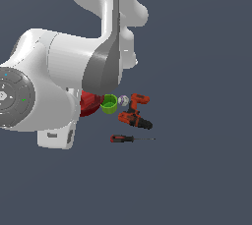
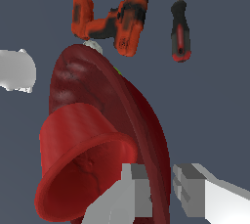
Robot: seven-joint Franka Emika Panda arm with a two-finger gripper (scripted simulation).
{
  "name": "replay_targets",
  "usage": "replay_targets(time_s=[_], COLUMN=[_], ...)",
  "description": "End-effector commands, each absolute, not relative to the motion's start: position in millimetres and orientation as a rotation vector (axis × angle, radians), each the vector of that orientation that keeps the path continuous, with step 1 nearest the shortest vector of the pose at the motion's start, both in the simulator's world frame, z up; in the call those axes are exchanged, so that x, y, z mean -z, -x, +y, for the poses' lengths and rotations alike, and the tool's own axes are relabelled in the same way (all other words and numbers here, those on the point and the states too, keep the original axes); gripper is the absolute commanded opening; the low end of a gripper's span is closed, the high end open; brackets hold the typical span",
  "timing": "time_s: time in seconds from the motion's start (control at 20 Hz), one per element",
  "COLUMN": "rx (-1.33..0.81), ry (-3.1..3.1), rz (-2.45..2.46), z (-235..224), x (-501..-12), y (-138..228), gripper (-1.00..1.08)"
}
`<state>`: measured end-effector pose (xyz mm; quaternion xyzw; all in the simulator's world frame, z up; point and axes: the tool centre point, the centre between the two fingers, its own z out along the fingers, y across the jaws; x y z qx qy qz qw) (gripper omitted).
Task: Pick up a designated object from a clutter of objects.
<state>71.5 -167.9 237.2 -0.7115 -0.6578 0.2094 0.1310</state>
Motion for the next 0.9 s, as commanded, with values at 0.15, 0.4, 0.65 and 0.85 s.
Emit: replay_targets(time_s=[0.15, 0.4, 0.65, 0.85], rx=[-0.606, -0.606, -0.606, -0.606], ry=[2.068, 2.068, 2.068, 2.068], rz=[-1.911, -1.911, -1.911, -1.911], z=[-167.1, -166.5, -166.6, -166.7], x=[-293.7, -337.6, -366.0, -378.3], y=[-66.4, -63.3, -62.0, -61.8], gripper=[-1.0, -1.0, -1.0, -1.0])
